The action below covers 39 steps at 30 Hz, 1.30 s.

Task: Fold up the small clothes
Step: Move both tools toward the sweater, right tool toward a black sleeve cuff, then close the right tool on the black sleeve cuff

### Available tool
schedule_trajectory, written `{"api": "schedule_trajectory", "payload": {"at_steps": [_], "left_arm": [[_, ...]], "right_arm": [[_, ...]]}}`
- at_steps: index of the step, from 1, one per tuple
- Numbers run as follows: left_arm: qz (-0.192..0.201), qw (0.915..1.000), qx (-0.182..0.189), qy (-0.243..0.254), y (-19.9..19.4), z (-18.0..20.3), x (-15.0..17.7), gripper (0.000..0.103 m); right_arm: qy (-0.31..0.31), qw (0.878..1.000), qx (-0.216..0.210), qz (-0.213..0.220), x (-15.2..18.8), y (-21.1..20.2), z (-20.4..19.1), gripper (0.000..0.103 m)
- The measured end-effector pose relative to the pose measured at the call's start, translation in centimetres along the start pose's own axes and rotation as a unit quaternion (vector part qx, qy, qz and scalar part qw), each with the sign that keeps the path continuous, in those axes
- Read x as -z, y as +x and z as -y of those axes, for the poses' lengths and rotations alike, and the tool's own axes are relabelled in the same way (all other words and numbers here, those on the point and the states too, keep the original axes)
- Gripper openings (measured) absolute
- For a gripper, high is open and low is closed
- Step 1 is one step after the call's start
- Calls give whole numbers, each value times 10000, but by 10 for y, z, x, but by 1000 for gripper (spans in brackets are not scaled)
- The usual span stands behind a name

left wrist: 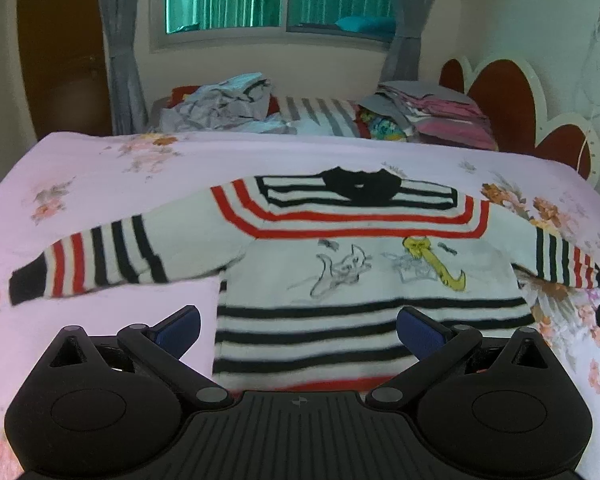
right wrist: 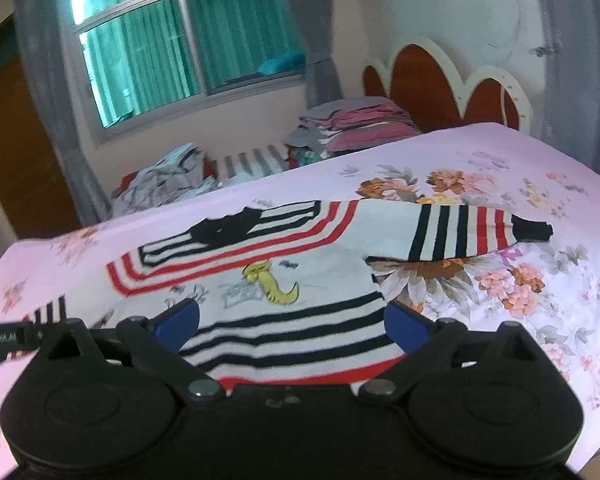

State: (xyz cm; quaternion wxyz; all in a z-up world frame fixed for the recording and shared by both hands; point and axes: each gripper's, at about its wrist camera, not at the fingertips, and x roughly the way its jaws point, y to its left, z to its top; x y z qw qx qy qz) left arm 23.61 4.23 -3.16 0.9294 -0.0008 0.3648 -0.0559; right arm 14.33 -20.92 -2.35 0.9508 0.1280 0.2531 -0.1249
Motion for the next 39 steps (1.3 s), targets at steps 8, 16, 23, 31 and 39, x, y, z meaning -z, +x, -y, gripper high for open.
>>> {"api": "schedule_trajectory", "payload": {"at_steps": [8, 16, 23, 31, 39], "left_arm": [[-89, 9999, 7, 80, 42, 8, -19, 103], [-77, 9999, -27, -118, 80, 39, -23, 103], [-113, 9996, -115, -242, 117, 81, -29, 103], [-307, 9989, -88, -352, 162, 124, -32, 103], [-460, 9987, -165, -150, 189, 154, -35, 103]], "right_arm": [[-10, 9995, 322, 10, -17, 30, 12, 99], [-104, 9993, 270, -252, -34, 83, 58, 92], [90, 9983, 397, -422, -53, 128, 122, 86], [492, 9927, 875, -664, -57, 172, 204, 83], [902, 9845, 1255, -831, -59, 206, 262, 80]]}}
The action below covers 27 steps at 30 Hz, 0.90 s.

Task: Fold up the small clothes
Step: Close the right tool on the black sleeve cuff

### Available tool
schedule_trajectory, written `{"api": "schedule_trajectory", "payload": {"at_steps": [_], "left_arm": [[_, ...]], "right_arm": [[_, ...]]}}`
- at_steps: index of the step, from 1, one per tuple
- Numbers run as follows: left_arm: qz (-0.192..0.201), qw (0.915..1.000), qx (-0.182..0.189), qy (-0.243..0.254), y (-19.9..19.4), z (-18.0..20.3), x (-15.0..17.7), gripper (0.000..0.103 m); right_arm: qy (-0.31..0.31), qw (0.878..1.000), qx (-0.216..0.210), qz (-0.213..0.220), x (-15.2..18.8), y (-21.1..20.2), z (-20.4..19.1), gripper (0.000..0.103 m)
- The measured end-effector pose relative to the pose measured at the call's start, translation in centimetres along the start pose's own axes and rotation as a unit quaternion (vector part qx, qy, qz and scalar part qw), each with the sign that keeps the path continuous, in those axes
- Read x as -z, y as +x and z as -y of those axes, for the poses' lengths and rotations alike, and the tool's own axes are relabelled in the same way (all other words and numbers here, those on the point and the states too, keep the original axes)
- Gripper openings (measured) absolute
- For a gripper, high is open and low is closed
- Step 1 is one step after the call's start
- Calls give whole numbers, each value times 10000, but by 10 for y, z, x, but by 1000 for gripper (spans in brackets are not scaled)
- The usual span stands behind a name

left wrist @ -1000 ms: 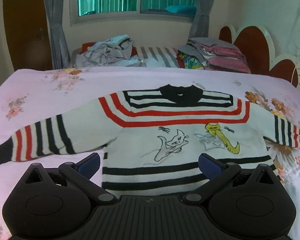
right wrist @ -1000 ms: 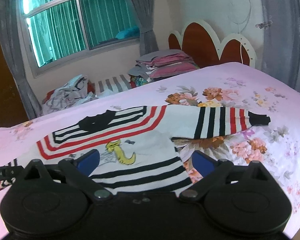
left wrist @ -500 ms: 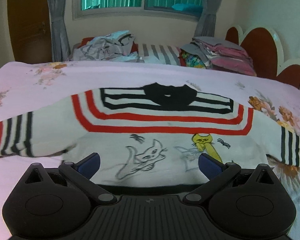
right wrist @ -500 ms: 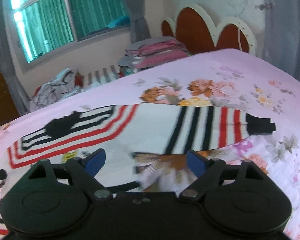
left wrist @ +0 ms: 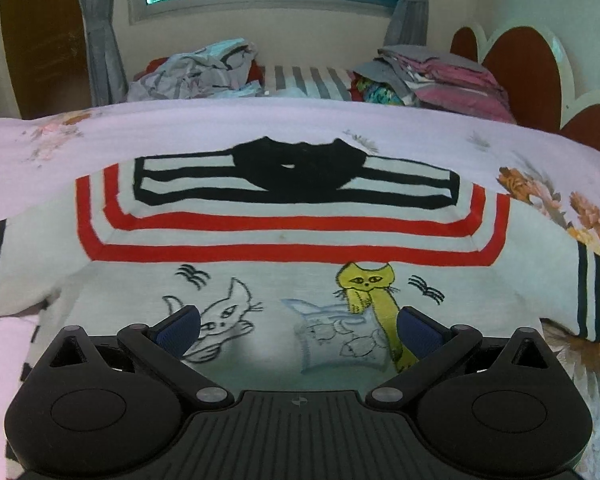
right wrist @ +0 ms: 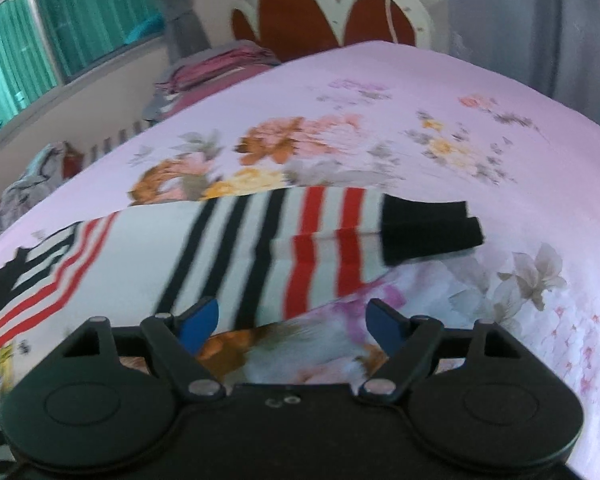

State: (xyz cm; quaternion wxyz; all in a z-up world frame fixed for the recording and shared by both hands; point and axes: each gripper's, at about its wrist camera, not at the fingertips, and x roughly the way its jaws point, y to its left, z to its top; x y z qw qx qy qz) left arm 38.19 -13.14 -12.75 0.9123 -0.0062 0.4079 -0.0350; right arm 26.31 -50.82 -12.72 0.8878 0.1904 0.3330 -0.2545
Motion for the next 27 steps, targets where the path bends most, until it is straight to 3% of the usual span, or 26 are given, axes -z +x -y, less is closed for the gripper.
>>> {"api": "schedule_trajectory", "payload": {"at_steps": [5, 8, 13, 15, 16, 20, 24, 27], "left_arm": [[-81, 10000, 14, -52, 8, 6, -5, 103], [-87, 10000, 22, -10, 11, 7, -8, 103], [-63, 9996, 132, 239, 11, 8, -12, 103], [-45, 9995, 177, 265, 9, 7, -15, 103], [-34, 9995, 186, 268, 8, 7, -16, 103], [54, 9994, 321, 122, 3, -1, -22, 103], [175, 9987, 468, -100, -2, -15, -30, 103], [218, 9978, 559, -293, -5, -30, -35, 103]], "right_arm": [[250, 9994, 199, -131, -8, 24, 19, 78], [500, 9984, 222, -141, -13, 37, 30, 71], [1006, 9947, 212, 93, -24, 51, 44, 41], [1079, 9939, 128, 187, -28, 52, 45, 16], [1078, 9938, 85, 246, -29, 51, 43, 11], [682, 9952, -150, 685, -37, 35, 19, 8], [-28, 9925, -762, 954, -46, 14, -36, 8], [-492, 9846, -1401, 924, -43, 3, -91, 8]]}}
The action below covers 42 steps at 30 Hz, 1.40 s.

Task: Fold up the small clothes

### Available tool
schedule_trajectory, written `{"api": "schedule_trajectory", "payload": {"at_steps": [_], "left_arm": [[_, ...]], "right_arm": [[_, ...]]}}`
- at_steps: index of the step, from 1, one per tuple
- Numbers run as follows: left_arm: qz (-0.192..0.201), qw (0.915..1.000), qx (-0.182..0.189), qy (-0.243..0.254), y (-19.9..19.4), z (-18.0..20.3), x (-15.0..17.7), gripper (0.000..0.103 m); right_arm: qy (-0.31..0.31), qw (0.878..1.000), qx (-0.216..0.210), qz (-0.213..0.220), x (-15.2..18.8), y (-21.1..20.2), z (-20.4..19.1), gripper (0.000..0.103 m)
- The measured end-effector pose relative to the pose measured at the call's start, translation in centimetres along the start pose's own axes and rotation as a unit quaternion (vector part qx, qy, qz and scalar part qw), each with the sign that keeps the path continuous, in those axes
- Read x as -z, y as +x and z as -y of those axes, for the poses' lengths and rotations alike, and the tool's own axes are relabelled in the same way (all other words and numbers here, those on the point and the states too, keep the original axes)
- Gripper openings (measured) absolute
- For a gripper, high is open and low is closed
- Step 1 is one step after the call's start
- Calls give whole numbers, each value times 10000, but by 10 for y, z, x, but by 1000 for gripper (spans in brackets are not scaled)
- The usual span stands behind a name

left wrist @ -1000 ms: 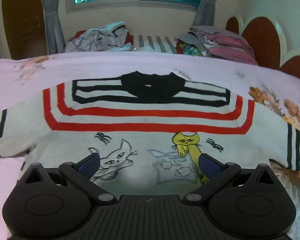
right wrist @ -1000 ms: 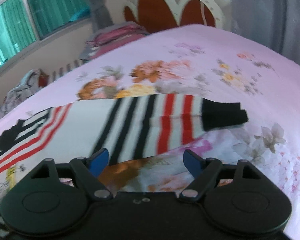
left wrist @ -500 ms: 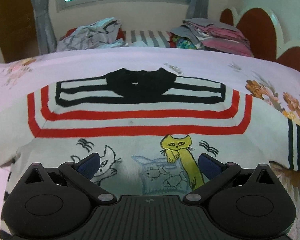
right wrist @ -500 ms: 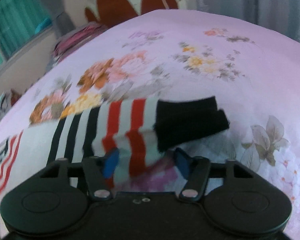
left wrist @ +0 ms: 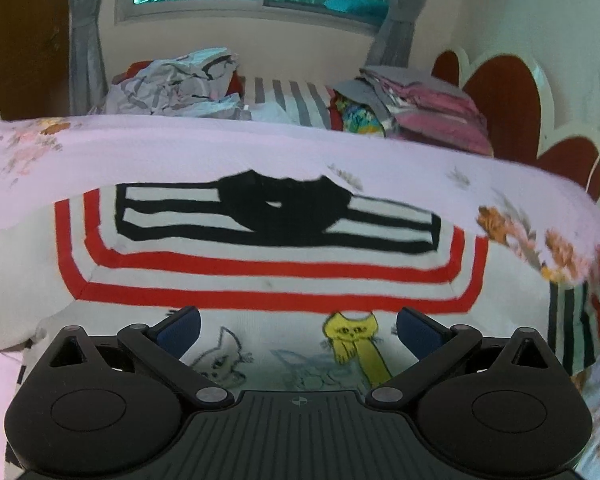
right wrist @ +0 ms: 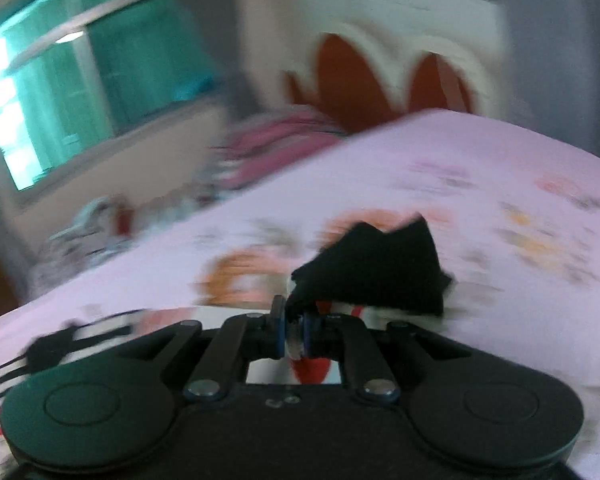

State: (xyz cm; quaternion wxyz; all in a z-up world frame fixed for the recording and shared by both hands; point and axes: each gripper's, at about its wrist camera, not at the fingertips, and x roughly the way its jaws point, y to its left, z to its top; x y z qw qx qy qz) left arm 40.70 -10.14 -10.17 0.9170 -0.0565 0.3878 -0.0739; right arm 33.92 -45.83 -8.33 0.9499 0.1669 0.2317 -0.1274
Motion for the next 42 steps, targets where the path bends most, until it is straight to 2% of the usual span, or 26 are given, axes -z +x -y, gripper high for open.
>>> {"api": "schedule_trajectory", "payload": {"at_steps": [6, 10, 13, 16, 17, 18, 22, 24, 28, 30, 32, 34, 36, 38, 42], "left_arm": [[103, 9991, -18, -405, -7, -43, -8, 103], [20, 9986, -50, -522, -6, -71, -6, 103], [-131, 9988, 1, -473, 2, -79, 0, 103], [-288, 9981, 184, -506, 12, -80, 5, 103], [-333, 9980, 251, -481, 16, -77, 6, 103], [-375, 9978, 330, -442, 20, -73, 9, 103], [-472, 9944, 911, -270, 36, -55, 18, 103], [-507, 9930, 1031, -285, 46, -47, 21, 103], [-602, 9874, 1281, -715, 67, -46, 22, 101], [-655, 9839, 1447, -821, 75, -44, 23, 64], [-704, 9820, 1480, -943, 81, -43, 25, 58], [-696, 9828, 1443, -919, 83, -43, 27, 44], [-721, 9802, 1506, -1067, 86, -47, 26, 7], [-662, 9780, 1586, -1181, 85, -50, 25, 7], [-214, 9759, 1776, -1249, 63, -55, 13, 7]], "right_arm": [[-657, 9891, -1178, -582, 30, 30, -114, 8], [-909, 9759, -1592, -1179, 64, 58, -169, 8], [-1017, 9683, -1687, -1533, 88, 72, -191, 19], [-1007, 9632, -1809, -1715, 93, 66, -195, 34], [-1050, 9643, -1792, -1643, 93, 60, -193, 42], [-1097, 9664, -1749, -1534, 89, 52, -190, 44], [-1215, 9762, -1351, -1182, 79, 20, -156, 48], [-1258, 9797, -1087, -1118, 79, 10, -138, 50], [-1256, 9843, -585, -1093, 86, -2, -100, 51], [-1150, 9864, -396, -1106, 90, -3, -87, 51], [-1034, 9881, -205, -1119, 92, 1, -79, 51], [-899, 9892, -77, -1155, 93, 7, -71, 51], [-819, 9895, 28, -1192, 94, 14, -64, 51], [-755, 9892, 141, -1245, 94, 23, -61, 51], [-624, 9887, 122, -1358, 97, 37, -60, 51]]}}
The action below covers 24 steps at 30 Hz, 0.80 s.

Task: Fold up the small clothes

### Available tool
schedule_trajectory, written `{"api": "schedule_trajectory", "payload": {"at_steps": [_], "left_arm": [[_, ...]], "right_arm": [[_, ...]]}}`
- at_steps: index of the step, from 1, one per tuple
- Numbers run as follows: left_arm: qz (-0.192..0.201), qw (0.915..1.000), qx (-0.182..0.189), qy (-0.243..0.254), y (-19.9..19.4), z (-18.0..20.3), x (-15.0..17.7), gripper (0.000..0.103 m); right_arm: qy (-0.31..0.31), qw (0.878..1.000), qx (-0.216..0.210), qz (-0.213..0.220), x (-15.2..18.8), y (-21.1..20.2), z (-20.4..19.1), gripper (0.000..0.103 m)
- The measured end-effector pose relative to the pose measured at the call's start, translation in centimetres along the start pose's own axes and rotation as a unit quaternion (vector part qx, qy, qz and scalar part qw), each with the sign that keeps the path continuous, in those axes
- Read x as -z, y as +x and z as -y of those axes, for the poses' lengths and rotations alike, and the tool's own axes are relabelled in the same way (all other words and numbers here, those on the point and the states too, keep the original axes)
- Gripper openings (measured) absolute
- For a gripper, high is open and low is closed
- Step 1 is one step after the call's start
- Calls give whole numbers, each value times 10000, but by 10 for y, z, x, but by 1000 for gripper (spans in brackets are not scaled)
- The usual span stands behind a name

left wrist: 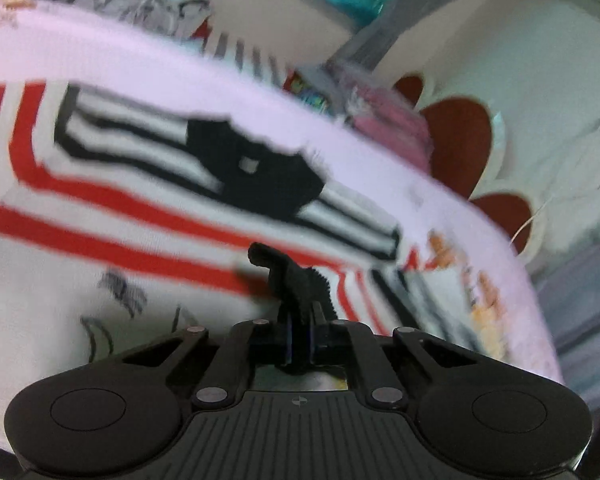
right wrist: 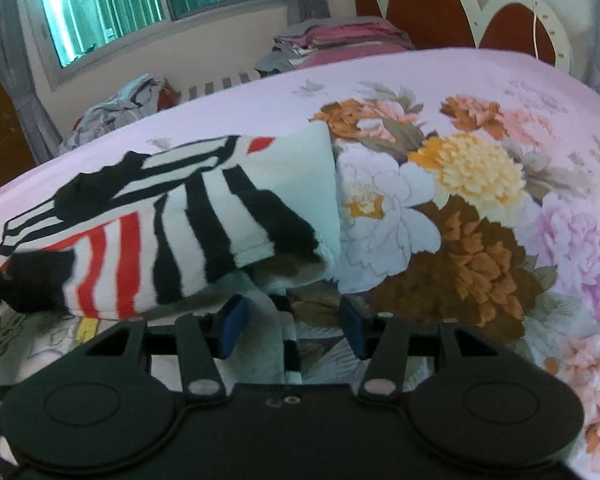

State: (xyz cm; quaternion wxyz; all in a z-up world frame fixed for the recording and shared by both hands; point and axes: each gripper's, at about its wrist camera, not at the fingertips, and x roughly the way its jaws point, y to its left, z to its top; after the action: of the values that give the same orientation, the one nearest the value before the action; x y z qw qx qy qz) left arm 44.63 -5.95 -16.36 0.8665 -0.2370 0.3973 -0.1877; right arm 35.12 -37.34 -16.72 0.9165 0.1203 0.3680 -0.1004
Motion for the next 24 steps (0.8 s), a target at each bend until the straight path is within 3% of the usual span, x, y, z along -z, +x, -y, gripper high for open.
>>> {"api": "schedule_trajectory", "payload": {"at_steps": [3, 5, 9, 12, 17, 21, 22, 23, 24], "left_arm": [[422, 9991, 5, 9, -20, -3, -18, 7], [544, 9984, -179, 0, -29, -16, -27, 7], [563, 9956, -726, -175, -35, -52, -28, 7], [343, 9940, -1001, -260, -24, -71, -16, 7], [215, 9928, -1160, -203, -4, -74, -4, 7], [272, 9909, -1318, 12, -11, -65, -7, 8], [307, 9909, -1307, 45, -19, -65, -8, 10], [379, 9896, -1385, 93, -25, -61, -10, 19], [496, 9882, -1443, 160, -35, -60, -12, 37]], "right_arm": [[-43, 10000, -59, 32, -4, 3, -6, 48], [-75, 9999, -144, 27, -8, 6, -12, 42], [-230, 9997, -100, -37, -12, 14, -21, 29], [-214, 9997, -77, -42, -12, 15, -18, 18], [-103, 9999, -53, -59, -4, 14, -5, 17], [-249, 9994, -178, -140, -8, 4, -6, 24], [-207, 9994, -233, -139, -10, -1, -3, 25], [-153, 9994, -304, -112, -12, -7, 0, 28], [-98, 9992, -372, -49, -14, -14, 3, 32]]}}
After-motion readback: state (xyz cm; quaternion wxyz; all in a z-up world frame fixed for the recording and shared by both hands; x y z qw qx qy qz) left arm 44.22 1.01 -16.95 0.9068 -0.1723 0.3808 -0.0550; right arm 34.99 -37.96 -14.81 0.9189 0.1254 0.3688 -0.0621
